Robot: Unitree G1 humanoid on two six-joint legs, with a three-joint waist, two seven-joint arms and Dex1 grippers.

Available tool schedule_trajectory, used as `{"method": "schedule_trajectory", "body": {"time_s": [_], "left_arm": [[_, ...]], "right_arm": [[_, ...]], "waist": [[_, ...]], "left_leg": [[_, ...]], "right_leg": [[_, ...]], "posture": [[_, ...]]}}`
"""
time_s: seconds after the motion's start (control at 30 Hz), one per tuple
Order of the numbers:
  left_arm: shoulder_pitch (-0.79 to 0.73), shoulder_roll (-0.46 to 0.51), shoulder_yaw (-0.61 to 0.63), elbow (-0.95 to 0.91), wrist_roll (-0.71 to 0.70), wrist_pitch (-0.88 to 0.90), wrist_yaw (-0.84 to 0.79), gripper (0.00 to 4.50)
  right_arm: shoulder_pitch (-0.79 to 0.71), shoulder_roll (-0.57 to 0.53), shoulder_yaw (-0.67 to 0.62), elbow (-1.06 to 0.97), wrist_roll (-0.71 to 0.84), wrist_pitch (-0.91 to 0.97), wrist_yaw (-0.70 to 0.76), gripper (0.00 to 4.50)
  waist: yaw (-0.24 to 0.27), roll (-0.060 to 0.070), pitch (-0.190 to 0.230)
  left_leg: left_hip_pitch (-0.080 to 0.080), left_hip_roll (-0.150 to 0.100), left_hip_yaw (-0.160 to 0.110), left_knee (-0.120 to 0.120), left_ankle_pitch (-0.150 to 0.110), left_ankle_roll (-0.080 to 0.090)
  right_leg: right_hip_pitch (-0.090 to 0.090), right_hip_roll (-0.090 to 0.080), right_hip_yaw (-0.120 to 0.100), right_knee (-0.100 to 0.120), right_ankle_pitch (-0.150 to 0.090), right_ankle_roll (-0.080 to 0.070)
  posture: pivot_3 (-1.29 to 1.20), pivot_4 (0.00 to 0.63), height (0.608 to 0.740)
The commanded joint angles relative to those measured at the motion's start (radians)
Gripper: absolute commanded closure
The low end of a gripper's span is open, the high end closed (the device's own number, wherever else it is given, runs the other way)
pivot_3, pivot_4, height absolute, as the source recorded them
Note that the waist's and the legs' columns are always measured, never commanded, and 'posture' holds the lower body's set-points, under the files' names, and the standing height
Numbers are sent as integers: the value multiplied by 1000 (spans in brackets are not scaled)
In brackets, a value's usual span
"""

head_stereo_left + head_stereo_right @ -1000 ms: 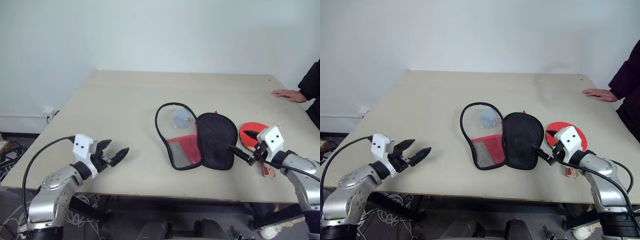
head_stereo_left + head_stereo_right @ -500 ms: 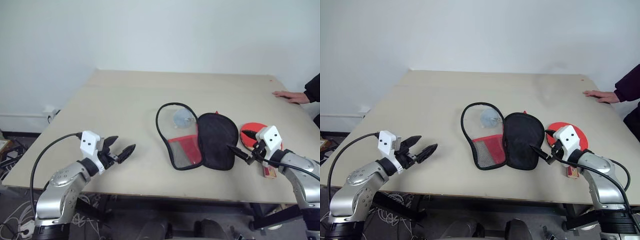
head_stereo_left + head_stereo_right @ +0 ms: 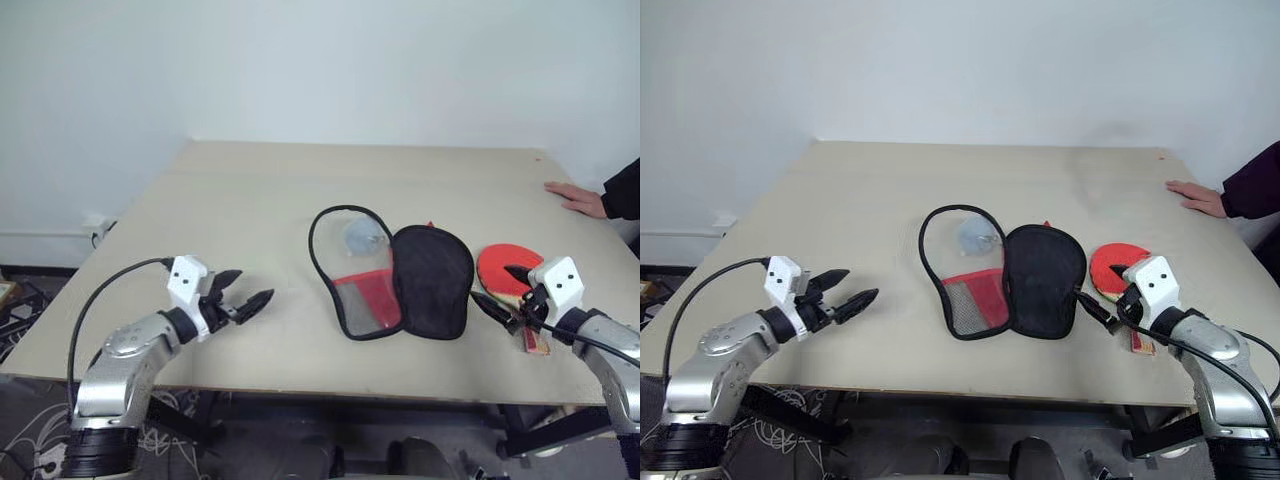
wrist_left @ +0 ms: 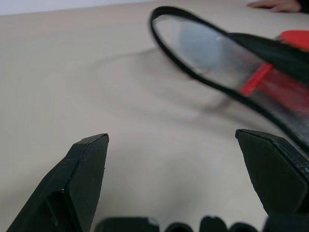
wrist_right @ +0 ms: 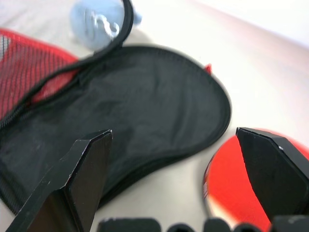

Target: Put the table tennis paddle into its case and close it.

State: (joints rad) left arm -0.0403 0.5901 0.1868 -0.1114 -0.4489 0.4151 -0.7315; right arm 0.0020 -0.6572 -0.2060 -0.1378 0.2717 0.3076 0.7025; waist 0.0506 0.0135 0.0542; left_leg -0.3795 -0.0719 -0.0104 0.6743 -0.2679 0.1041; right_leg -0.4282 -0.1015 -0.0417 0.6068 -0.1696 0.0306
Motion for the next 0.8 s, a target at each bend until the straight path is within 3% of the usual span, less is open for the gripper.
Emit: {"method": "schedule_trajectory", "body": {"time_s": [0.03, 0.23, 0.47, 0.8], "left_arm": [[9, -1, 24, -45, -12, -17, -2, 0], [6, 9, 14, -72, -32, -46, -63, 0], [-23, 126, -124, -193, -69, -52, -346, 0], [-89, 169, -153, -79, 8, -155, -426, 0]], "right_arm": [[-56, -22, -12, 9, -11, 21, -20, 51], [-105, -39, -9, 12, 8, 160, -31, 51], [-119, -70, -32, -48, 48, 341, -44, 51], [-110, -75, -94, -164, 92, 555, -128, 51]], "waist": [[0, 0, 0], [1, 0, 0], [0, 0, 0], [0, 0, 0]], "left_leg": [[0, 0, 0, 0, 0, 0], [0, 0, -1, 0, 0, 0], [-3, 0, 0, 0, 0, 0], [-3, 1, 0, 0, 0, 0]], "right_leg": [[0, 0, 0, 0, 0, 0], [0, 0, 0, 0, 0, 0], [-1, -1, 0, -1, -1, -2], [-1, 0, -1, 0, -1, -2]], "posture": [[0, 0, 721], [0, 0, 721], [0, 0, 721], [0, 0, 721]]}}
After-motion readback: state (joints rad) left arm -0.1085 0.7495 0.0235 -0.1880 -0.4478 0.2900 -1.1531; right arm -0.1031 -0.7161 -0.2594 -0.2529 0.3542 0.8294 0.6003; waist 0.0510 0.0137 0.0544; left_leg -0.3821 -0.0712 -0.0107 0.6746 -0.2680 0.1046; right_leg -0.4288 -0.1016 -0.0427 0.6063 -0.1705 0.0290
